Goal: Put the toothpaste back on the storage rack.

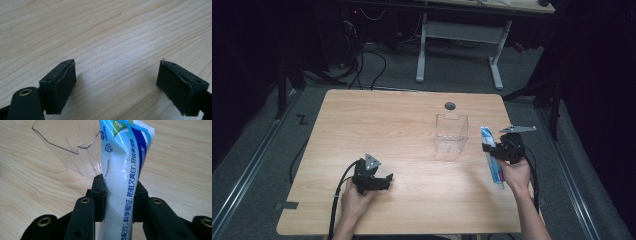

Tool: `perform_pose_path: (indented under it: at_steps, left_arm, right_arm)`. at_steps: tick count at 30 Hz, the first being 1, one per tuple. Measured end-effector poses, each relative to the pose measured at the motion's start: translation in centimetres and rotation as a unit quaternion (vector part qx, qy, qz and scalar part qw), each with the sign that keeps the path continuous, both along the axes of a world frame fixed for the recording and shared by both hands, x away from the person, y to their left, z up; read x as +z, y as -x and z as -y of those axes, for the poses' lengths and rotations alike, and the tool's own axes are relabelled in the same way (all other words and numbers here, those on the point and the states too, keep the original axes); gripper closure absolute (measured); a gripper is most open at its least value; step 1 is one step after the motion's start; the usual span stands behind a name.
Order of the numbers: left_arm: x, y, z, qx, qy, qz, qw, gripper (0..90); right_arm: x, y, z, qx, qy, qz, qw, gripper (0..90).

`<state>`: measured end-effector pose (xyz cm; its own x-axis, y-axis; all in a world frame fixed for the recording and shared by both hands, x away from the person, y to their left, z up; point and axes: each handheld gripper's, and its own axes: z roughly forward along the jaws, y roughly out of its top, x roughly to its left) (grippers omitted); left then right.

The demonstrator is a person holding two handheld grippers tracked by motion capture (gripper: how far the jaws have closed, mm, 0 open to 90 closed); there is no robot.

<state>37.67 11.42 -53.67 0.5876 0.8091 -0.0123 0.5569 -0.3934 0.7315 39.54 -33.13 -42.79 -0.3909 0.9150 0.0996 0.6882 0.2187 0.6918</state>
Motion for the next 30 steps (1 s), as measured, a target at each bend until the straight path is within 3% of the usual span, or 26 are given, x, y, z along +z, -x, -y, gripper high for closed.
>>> perform_pose_path:
  at_steps: [12,30]
  left_arm:
    - [0.0,0.1,0.1,0.005,0.0,-0.001,1.0,16.0]
    - [0.0,0.0,0.1,0.003,0.0,-0.001,1.0,15.9]
  right_arm:
    - [0.6,-0.6,-0.8,0.011,-0.001,0.013,0.9999,70.7]
    - [2.9,0.0,-2.0,0.026,-0.007,0.045,0.9986,70.8]
